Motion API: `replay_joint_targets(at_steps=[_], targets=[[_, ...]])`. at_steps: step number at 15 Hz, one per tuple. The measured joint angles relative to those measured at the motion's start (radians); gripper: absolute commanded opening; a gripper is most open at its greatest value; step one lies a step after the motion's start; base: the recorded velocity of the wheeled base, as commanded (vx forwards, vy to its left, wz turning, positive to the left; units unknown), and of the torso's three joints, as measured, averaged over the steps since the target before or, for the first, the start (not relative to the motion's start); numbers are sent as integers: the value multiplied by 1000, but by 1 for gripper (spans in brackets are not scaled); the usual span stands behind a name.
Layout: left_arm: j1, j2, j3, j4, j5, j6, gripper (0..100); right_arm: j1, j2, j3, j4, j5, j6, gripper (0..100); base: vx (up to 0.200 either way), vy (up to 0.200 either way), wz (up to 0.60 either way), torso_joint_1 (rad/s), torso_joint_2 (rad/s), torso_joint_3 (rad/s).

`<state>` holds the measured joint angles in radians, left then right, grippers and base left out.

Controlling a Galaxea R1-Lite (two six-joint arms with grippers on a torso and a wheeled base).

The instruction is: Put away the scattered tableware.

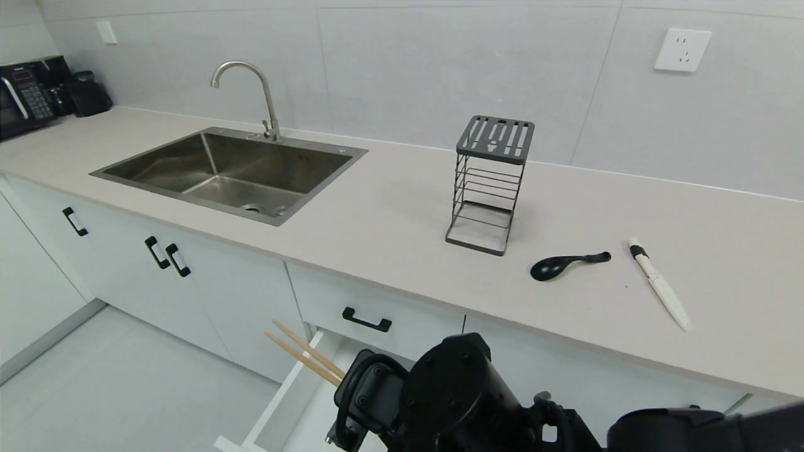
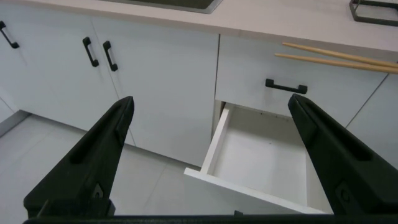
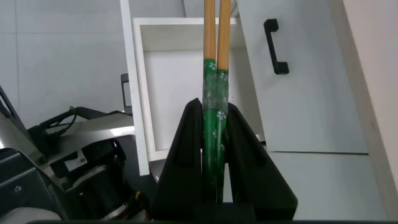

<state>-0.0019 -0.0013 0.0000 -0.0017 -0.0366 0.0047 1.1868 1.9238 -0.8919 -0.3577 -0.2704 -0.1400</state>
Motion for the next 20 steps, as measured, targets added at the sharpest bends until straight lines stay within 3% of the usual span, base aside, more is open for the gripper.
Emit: replay_joint_targets(at_steps=[20], targets=[[0, 0, 0, -1, 0, 0, 100, 11, 5, -23, -8, -3, -9, 0, 0, 0, 0, -125, 246, 117]])
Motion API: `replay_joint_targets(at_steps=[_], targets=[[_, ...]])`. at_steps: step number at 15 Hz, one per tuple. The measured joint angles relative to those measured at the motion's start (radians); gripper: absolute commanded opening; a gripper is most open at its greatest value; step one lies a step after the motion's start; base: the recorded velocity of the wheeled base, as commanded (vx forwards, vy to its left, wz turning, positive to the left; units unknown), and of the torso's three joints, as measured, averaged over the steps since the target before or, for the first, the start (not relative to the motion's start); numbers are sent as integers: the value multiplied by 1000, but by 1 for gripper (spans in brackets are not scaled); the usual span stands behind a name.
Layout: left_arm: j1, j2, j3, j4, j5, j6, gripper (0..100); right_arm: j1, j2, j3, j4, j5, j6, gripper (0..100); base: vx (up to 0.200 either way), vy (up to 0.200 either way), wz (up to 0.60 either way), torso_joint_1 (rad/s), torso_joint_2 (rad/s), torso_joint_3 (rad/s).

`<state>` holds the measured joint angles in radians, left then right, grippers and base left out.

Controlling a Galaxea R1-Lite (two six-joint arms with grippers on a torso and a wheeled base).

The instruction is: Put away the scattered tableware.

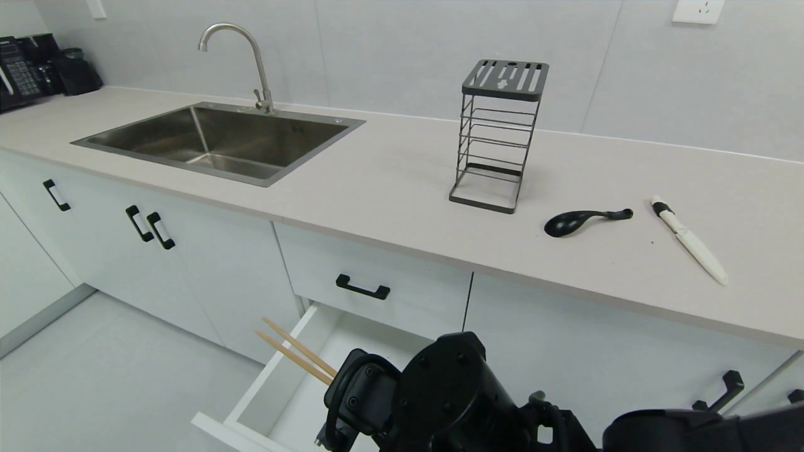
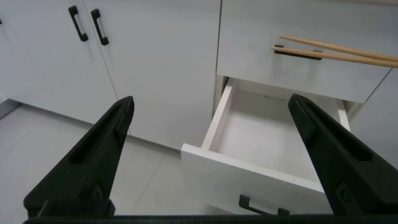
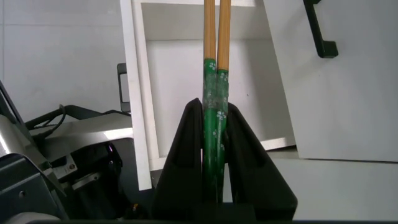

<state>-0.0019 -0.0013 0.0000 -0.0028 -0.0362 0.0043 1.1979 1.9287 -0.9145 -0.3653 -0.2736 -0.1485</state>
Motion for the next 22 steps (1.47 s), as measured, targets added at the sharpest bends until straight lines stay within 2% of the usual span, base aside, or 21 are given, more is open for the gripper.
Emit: replay_joint_targets(at_steps=[11, 16, 22], targets=[[0, 0, 0, 2, 0, 0, 100, -29, 4, -13, 36, -13, 11, 0, 0, 0, 0, -238, 393, 163], [0, 0, 0, 1, 0, 0, 100, -57, 4, -24, 28, -13, 5, 0, 0, 0, 0, -65, 157, 74], [0, 0, 0, 1, 0, 0, 100, -73, 18, -52, 25, -3, -175, 0, 0, 0, 0, 1, 49, 19]])
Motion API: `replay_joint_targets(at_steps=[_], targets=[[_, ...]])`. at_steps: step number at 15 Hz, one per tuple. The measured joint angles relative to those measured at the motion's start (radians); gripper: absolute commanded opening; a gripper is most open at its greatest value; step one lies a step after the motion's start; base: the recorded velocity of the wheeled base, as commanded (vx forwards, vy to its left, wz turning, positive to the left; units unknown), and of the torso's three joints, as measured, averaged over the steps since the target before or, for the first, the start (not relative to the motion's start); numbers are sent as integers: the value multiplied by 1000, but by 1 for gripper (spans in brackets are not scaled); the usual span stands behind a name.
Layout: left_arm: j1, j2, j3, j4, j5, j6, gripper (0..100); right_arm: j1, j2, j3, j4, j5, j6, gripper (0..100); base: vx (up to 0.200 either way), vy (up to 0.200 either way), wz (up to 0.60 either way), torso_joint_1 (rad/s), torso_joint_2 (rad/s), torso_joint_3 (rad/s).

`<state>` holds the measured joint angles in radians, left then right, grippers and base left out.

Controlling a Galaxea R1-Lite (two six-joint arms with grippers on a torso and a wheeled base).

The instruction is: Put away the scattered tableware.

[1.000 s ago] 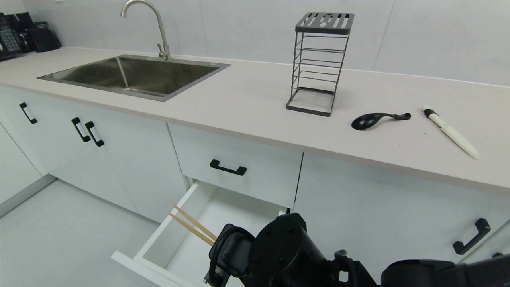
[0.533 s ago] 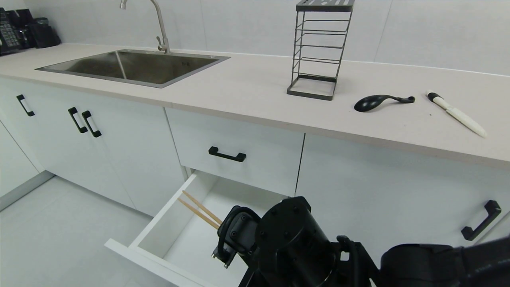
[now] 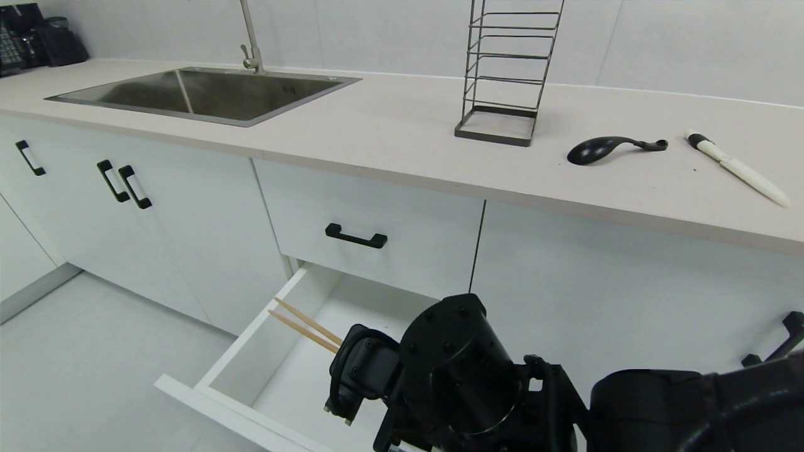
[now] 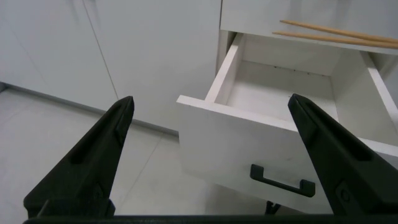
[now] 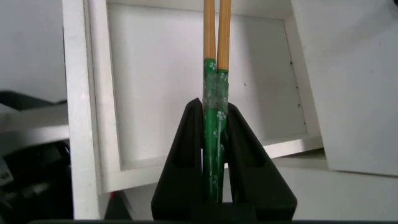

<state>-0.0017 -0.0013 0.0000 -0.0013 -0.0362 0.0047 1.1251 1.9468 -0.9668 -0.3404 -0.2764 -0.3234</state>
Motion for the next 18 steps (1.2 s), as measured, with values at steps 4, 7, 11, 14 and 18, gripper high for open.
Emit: replay_joint_targets(at_steps=[4, 7, 11, 14, 18], targets=[[0, 0, 0, 0, 0, 0, 100, -21, 43, -45, 19, -9, -64, 0, 0, 0, 0, 0, 0, 0], [0, 0, 0, 0, 0, 0, 100, -35, 105, -126, 20, -19, -23, 0, 0, 0, 0, 0, 0, 0], [0, 0, 0, 0, 0, 0, 100, -48, 191, -167, 21, -50, 150, 0, 0, 0, 0, 0, 0, 0], [0, 0, 0, 0, 0, 0, 100, -60, 227, -173, 22, -51, 157, 0, 0, 0, 0, 0, 0, 0], [0, 0, 0, 0, 0, 0, 100, -68, 295, -237, 32, -51, 171, 0, 0, 0, 0, 0, 0, 0]])
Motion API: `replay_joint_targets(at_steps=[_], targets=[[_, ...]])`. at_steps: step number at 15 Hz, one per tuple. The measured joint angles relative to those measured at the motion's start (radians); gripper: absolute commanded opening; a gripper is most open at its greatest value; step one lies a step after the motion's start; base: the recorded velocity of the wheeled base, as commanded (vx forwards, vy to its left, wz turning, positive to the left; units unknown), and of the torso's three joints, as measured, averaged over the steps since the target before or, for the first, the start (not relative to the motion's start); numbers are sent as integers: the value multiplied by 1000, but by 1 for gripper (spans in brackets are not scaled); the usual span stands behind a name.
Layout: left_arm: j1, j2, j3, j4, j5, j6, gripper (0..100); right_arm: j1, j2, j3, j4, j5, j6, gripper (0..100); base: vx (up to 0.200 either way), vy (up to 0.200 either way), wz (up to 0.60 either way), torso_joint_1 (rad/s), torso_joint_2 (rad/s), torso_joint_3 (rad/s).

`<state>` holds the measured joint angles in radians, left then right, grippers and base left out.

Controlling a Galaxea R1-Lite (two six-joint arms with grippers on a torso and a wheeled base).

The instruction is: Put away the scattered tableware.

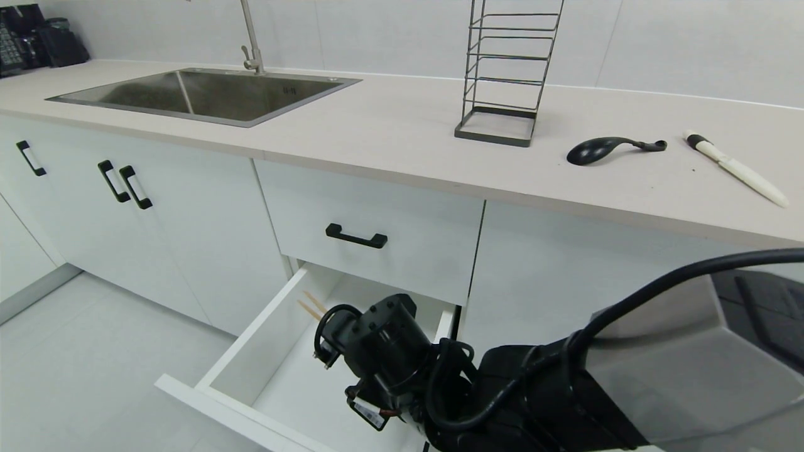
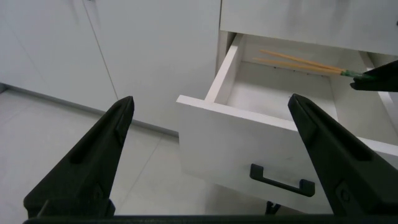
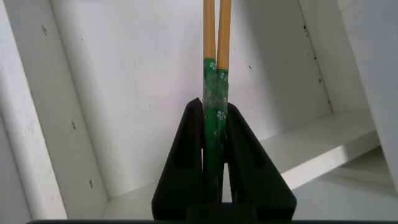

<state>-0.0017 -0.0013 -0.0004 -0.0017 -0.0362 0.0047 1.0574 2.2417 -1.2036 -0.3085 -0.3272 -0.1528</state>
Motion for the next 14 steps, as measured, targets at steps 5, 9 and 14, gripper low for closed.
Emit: replay_joint_targets(at_steps=[5, 9, 14], targets=[[0, 0, 0, 0, 0, 0, 100, -4, 66, -113, 130, -27, 74, 0, 0, 0, 0, 0, 0, 0], [0, 0, 0, 0, 0, 0, 100, -11, 119, -223, 212, -62, 158, 0, 0, 0, 0, 0, 0, 0], [0, 0, 0, 0, 0, 0, 100, -21, 200, -330, 281, -111, 174, 0, 0, 0, 0, 0, 0, 0]])
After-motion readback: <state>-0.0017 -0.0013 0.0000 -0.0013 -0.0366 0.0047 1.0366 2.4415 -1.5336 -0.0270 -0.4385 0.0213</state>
